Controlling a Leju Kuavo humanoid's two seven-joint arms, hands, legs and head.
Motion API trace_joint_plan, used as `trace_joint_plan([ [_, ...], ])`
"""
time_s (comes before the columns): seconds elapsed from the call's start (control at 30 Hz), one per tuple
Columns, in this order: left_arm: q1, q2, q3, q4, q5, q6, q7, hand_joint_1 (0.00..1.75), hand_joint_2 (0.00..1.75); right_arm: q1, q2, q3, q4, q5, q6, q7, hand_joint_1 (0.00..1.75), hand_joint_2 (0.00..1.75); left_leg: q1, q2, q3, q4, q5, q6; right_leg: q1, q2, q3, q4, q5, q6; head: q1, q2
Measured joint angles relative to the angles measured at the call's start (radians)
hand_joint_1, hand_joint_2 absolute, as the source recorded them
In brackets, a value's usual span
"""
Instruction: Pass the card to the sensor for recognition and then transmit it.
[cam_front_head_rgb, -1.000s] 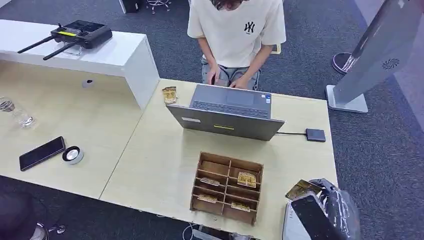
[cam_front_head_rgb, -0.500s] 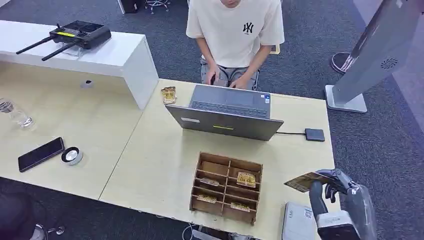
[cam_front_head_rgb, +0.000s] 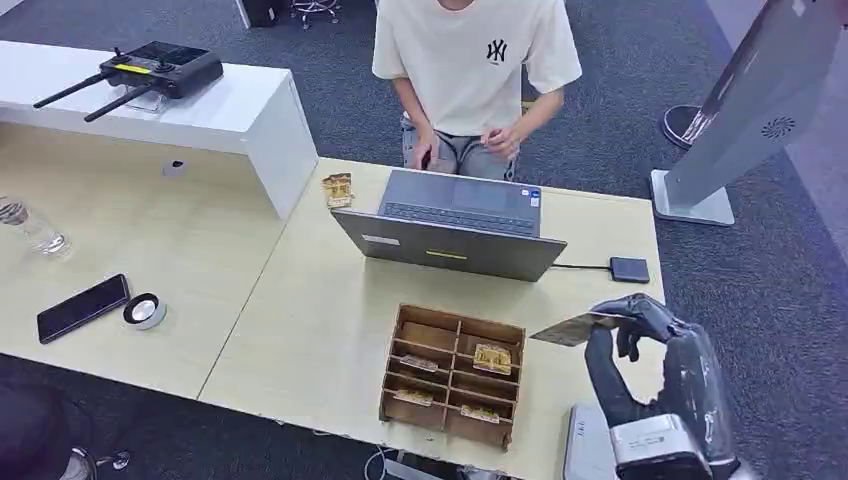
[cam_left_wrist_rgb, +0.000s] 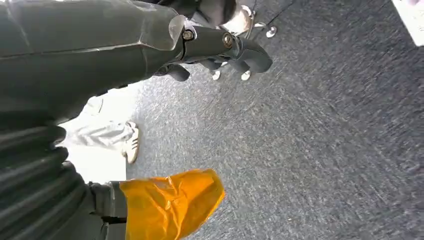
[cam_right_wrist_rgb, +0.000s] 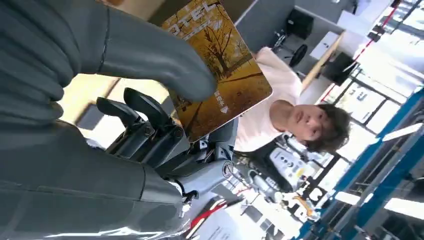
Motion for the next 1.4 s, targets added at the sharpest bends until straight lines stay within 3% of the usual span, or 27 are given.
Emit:
trace_joint_plan([
  [0.27,-0.033,0.022,-0.072,0.021,0.000,-0.007,0.025,0.00,1.75,-0.212,0.080,0.066,0.088,0.072,0.098,0.161,1.75,1.75,0.000,0.000,0.000,0.000,0.001,0.000,0.000,0.000,0.000,0.001,0.001,0.000,0.000,0.000],
  [0.47,-0.038,0.038,-0.141,0.022,0.003,-0.055,0.064,0.00,1.75,-0.375,0.103,0.075,0.232,0.117,0.159,0.237,1.75,1.75,0.000,-0.001,-0.001,0.000,0.002,0.000,0.000,0.000,0.000,0.001,0.001,0.000,0.000,0.000],
  [0.63,-0.040,0.059,-0.204,0.022,0.018,-0.071,0.088,0.00,1.75,-0.487,0.127,0.081,0.351,0.230,0.207,0.291,1.75,1.75,0.000,-0.001,-0.001,0.000,0.002,0.000,0.000,-0.001,0.000,0.001,0.001,0.000,0.000,0.000],
  [0.93,-0.046,0.086,-0.292,0.022,0.046,-0.088,0.114,0.00,1.75,-0.597,0.179,0.090,0.491,0.327,0.225,0.327,1.75,1.75,0.000,-0.001,-0.001,0.000,0.002,0.000,0.000,-0.001,0.000,0.001,0.001,0.000,0.000,0.000],
  [1.4,-0.046,0.113,-0.376,0.012,0.093,-0.116,0.137,0.00,1.75,-0.618,0.249,0.086,0.598,0.439,0.166,0.322,1.75,1.75,0.000,-0.002,-0.001,0.000,0.002,0.000,0.000,-0.001,-0.001,0.001,0.001,0.000,0.000,0.000],
])
